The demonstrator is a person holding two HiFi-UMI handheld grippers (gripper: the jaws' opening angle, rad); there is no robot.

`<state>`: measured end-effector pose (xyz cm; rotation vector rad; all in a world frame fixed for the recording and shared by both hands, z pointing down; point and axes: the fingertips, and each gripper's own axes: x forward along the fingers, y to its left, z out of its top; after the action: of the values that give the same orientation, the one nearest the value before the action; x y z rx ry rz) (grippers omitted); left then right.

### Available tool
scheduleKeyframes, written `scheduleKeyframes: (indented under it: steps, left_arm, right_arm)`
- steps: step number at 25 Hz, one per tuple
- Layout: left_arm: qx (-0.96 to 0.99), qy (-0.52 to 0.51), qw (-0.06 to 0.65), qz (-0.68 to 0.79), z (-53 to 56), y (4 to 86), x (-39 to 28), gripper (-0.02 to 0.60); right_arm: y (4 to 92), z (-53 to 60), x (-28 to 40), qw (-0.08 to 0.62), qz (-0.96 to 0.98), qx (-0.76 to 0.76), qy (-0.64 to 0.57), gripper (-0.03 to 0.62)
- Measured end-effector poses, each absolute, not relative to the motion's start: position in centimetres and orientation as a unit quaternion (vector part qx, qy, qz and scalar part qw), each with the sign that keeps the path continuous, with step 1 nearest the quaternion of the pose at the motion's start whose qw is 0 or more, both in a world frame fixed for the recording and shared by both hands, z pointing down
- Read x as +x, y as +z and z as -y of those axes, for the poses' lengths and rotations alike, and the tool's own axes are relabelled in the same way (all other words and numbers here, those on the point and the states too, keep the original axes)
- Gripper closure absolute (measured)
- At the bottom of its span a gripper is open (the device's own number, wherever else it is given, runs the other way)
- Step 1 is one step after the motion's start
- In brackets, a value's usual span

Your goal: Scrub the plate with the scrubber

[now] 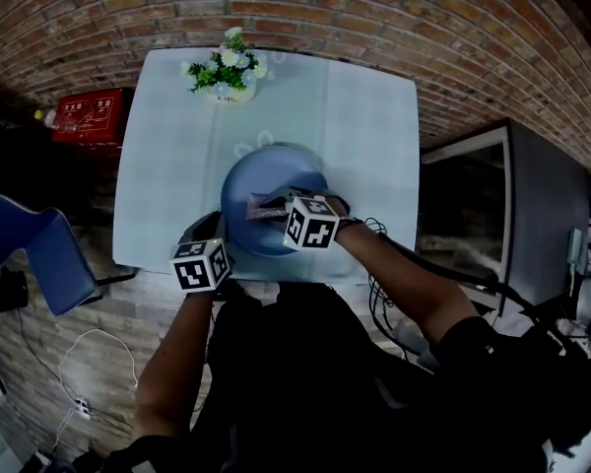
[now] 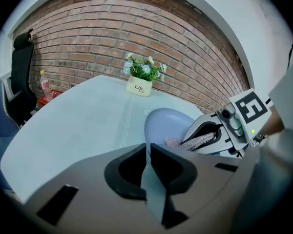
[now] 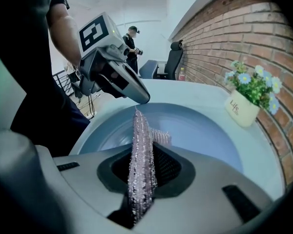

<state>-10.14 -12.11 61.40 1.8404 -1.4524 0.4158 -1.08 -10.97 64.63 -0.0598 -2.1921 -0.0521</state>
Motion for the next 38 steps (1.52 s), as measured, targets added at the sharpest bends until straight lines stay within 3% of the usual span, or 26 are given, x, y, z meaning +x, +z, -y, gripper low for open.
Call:
scheduleKeyframes:
  steps: [21, 32, 38]
  left_arm:
    - [0.750, 0.168, 0.371, 0.521, 11.8, 61.8, -9.4, 0.541]
    - [0.740, 0.168, 0.372, 0.534, 11.6, 61.5, -9.3, 0.541]
    - [0.733, 0.167, 0.372, 0.545, 11.7, 61.5, -9.3, 0.541]
  right_arm:
    - [64.6, 3.9, -0.6, 0.466, 0.876, -0.080, 0.096, 0.531]
    - [62.0, 10.0, 1.7, 0.435, 0.897, -0.012, 0.082, 0.531]
    - [62.9, 14.3, 3.7, 0.457, 0.886, 0.061, 0.052, 0.531]
